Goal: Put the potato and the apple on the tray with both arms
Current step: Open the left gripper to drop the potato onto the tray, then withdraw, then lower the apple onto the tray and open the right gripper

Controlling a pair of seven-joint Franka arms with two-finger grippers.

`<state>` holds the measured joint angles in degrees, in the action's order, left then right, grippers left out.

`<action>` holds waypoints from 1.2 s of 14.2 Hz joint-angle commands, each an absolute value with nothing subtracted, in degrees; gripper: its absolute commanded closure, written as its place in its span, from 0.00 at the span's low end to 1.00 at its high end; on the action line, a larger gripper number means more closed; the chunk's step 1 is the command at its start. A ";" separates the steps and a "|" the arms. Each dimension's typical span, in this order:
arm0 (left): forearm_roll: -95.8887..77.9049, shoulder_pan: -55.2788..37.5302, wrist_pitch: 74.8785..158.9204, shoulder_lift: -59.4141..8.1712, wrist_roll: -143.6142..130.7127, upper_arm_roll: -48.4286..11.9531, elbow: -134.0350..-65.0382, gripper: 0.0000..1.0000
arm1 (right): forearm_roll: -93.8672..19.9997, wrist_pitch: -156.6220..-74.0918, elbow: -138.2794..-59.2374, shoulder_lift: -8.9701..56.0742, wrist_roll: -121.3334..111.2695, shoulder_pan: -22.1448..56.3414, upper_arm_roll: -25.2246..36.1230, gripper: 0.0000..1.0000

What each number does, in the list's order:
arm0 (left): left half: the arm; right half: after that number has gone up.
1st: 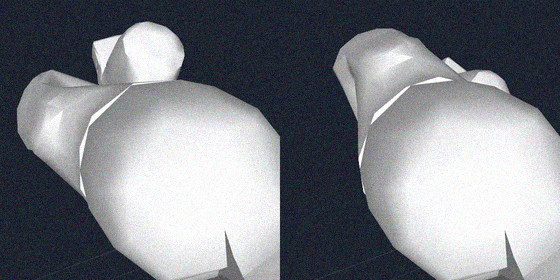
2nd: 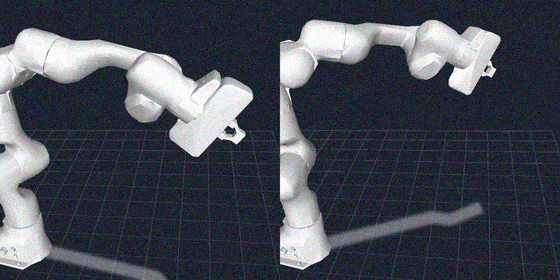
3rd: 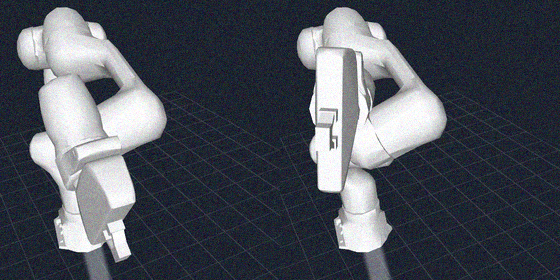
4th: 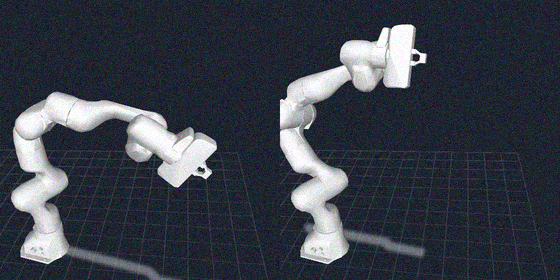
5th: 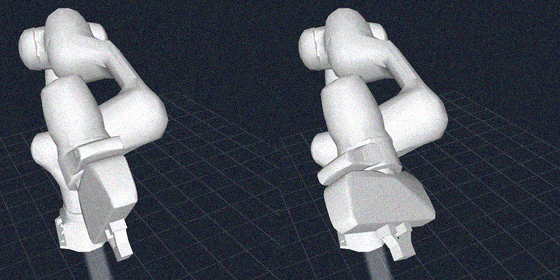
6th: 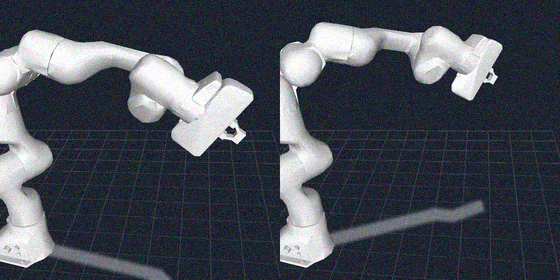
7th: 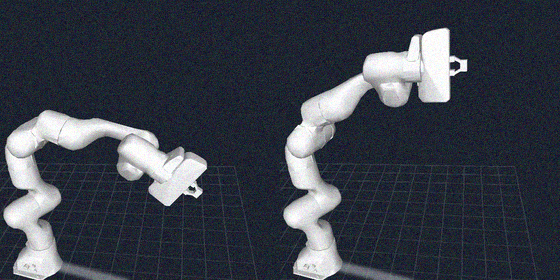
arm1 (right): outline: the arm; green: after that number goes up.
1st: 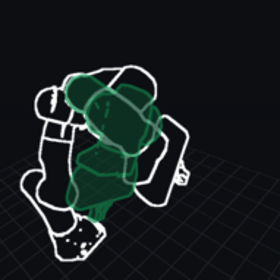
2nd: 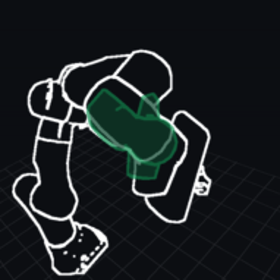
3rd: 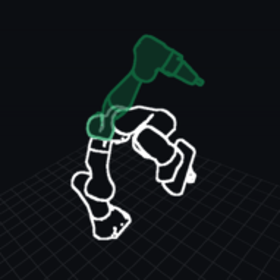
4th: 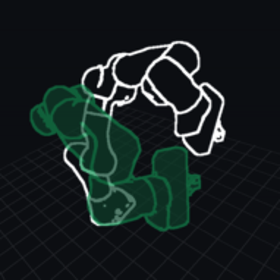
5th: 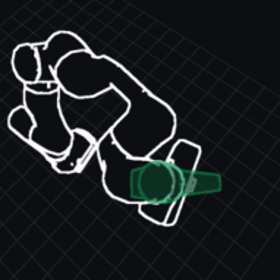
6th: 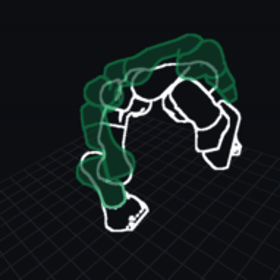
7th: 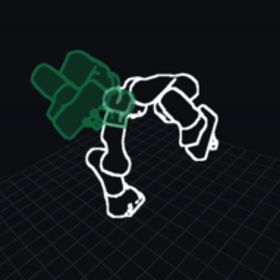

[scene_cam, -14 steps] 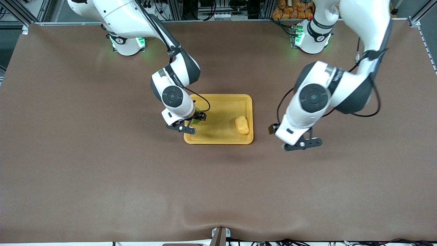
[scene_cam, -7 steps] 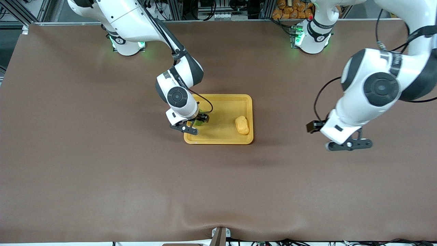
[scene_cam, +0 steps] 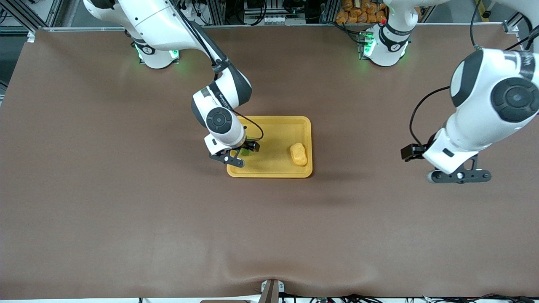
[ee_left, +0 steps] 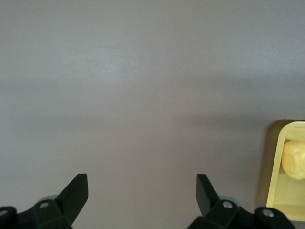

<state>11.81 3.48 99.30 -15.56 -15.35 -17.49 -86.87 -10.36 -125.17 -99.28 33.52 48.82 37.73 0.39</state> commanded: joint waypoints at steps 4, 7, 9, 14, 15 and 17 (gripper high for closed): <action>11.95 5.89 93.53 -9.24 -13.98 -17.58 -86.75 0.00 | -10.37 -118.13 -95.98 30.33 48.34 35.43 0.70 0.00; 11.95 5.80 91.32 -6.69 -13.80 -17.58 -86.84 0.00 | -10.37 -115.68 -95.02 28.57 47.73 33.58 0.70 0.00; 11.95 5.89 90.18 -5.72 -13.80 -17.58 -86.92 0.00 | -10.37 -108.58 -90.99 28.21 47.55 31.30 0.70 0.00; 9.51 6.24 88.86 -2.73 -12.67 -16.97 -87.10 0.00 | -10.37 -93.54 -82.36 27.78 42.64 25.24 0.70 0.00; 8.88 5.28 88.68 -1.77 -10.48 -14.18 -87.27 0.00 | -10.46 -92.73 -81.92 27.25 41.32 24.18 0.70 0.00; 6.08 3.34 86.41 -0.44 -6.08 -9.52 -87.45 0.00 | -10.46 -90.98 -81.83 25.58 41.57 21.46 0.70 0.00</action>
